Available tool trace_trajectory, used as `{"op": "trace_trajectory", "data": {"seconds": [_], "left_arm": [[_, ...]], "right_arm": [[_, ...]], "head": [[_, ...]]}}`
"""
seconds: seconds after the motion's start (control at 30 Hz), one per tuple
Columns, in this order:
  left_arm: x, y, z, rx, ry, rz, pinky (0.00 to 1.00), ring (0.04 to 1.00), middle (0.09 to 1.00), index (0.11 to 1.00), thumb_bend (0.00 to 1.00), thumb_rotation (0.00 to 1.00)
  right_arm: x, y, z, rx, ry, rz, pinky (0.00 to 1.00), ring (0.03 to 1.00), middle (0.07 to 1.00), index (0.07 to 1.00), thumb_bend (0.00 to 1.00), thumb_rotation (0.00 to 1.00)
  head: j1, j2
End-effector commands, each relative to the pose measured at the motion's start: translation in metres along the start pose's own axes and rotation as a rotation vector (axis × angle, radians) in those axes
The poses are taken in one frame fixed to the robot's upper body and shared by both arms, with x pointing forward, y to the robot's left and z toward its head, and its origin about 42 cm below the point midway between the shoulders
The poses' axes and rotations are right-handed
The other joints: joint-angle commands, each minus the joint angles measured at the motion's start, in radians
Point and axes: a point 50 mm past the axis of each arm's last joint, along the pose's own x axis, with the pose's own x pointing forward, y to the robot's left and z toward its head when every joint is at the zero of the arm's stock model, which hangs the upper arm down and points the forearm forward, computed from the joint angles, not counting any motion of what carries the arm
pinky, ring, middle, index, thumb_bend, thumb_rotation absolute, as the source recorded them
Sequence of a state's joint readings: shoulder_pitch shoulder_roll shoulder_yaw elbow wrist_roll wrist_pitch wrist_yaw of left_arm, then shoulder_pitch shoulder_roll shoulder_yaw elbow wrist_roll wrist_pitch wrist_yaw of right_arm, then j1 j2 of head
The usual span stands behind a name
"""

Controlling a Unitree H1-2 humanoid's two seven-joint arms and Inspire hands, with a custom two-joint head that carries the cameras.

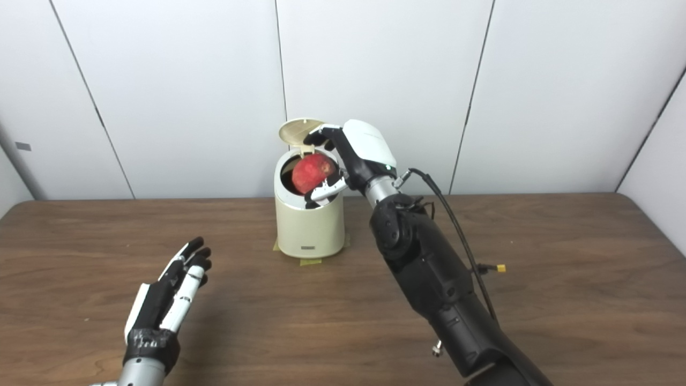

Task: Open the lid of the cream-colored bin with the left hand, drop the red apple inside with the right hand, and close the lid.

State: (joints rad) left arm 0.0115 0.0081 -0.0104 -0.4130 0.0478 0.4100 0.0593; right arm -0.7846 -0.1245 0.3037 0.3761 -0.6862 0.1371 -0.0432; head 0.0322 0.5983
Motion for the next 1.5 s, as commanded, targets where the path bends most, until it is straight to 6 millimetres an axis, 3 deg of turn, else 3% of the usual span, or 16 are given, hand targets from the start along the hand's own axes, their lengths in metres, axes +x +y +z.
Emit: {"op": "trace_trajectory", "data": {"seconds": [0.0, 0.4, 0.5, 0.53, 0.57, 0.6, 0.67, 0.77, 0.93, 1.07, 1.33, 1.43, 1.47], "left_arm": [[0.008, -0.002, 0.016, 0.023, -0.07, -0.018, 0.92, 0.922, 0.919, 0.903, 0.42, 0.71], [0.008, -0.003, 0.016, 0.041, -0.056, -0.025, 0.9, 0.931, 0.917, 0.847, 0.4, 0.69], [0.008, -0.004, 0.017, 0.05, -0.055, -0.025, 0.92, 0.941, 0.924, 0.85, 0.4, 0.68], [0.007, -0.004, 0.017, 0.052, -0.054, -0.024, 0.93, 0.945, 0.926, 0.849, 0.41, 0.69], [0.008, -0.004, 0.017, 0.054, -0.052, -0.022, 0.93, 0.944, 0.926, 0.849, 0.41, 0.69], [0.008, -0.004, 0.016, 0.057, -0.053, -0.021, 0.93, 0.944, 0.924, 0.85, 0.41, 0.69], [0.008, -0.004, 0.016, 0.051, -0.058, -0.021, 0.9, 0.936, 0.921, 0.852, 0.42, 0.69], [0.009, -0.004, 0.015, 0.047, -0.064, -0.024, 0.87, 0.925, 0.92, 0.859, 0.41, 0.68], [0.009, -0.004, 0.015, 0.051, -0.065, -0.023, 0.91, 0.938, 0.924, 0.87, 0.41, 0.69], [0.01, -0.003, 0.014, 0.06, -0.067, -0.024, 0.88, 0.925, 0.917, 0.872, 0.4, 0.7], [0.011, 0.002, 0.013, 0.02, -0.068, -0.018, 0.9, 0.924, 0.918, 0.875, 0.41, 0.67], [0.011, 0.004, 0.012, 0.017, -0.072, -0.019, 0.89, 0.911, 0.911, 0.876, 0.42, 0.7], [0.011, 0.005, 0.012, 0.012, -0.072, -0.018, 0.89, 0.909, 0.909, 0.876, 0.42, 0.7]], "right_arm": [[0.016, -0.029, 0.022, -0.024, -0.082, -0.088, 0.71, 0.812, 0.829, 0.788, 0.87, 0.0], [0.017, -0.032, 0.023, -0.045, -0.081, -0.089, 0.73, 0.826, 0.827, 0.801, 0.87, 0.03], [0.016, -0.033, 0.022, -0.003, -0.091, -0.126, 0.67, 0.767, 0.776, 0.741, 0.87, 0.01], [0.015, -0.034, 0.022, 0.035, -0.098, -0.148, 0.59, 0.682, 0.704, 0.683, 0.85, 0.0], [0.014, -0.035, 0.021, 0.073, -0.102, -0.17, 0.5, 0.533, 0.585, 0.584, 0.66, 0.0], [0.013, -0.036, 0.021, 0.107, -0.104, -0.194, 0.45, 0.481, 0.544, 0.546, 0.59, 0.0], [0.008, -0.038, 0.019, 0.156, -0.106, -0.231, 0.37, 0.442, 0.502, 0.509, 0.52, 0.0], [-0.001, -0.039, 0.013, 0.219, -0.119, -0.275, 0.35, 0.433, 0.495, 0.495, 0.5, 0.0], [-0.02, -0.038, -0.001, 0.272, -0.096, -0.315, 0.34, 0.433, 0.498, 0.496, 0.5, 0.0], [-0.04, -0.038, -0.018, 0.298, -0.044, -0.343, 0.35, 0.434, 0.499, 0.504, 0.5, 0.0], [-0.084, -0.036, -0.049, 0.489, 0.126, -0.36, 0.36, 0.45, 0.491, 0.497, 0.5, 0.0], [-0.104, -0.037, -0.058, 0.664, 0.196, -0.326, 0.5, 0.471, 0.486, 0.495, 0.52, 0.0], [-0.11, -0.036, -0.06, 0.736, 0.203, -0.313, 0.53, 0.531, 0.494, 0.491, 0.52, 0.0]], "head": [[0.001, 0.001], [0.002, -0.001], [0.003, 0.0], [0.003, 0.0], [0.002, 0.0], [0.001, 0.0], [0.002, -0.001], [0.006, -0.003], [0.008, -0.006], [0.011, -0.007], [0.011, -0.005], [0.01, -0.003], [0.009, 0.0]]}}
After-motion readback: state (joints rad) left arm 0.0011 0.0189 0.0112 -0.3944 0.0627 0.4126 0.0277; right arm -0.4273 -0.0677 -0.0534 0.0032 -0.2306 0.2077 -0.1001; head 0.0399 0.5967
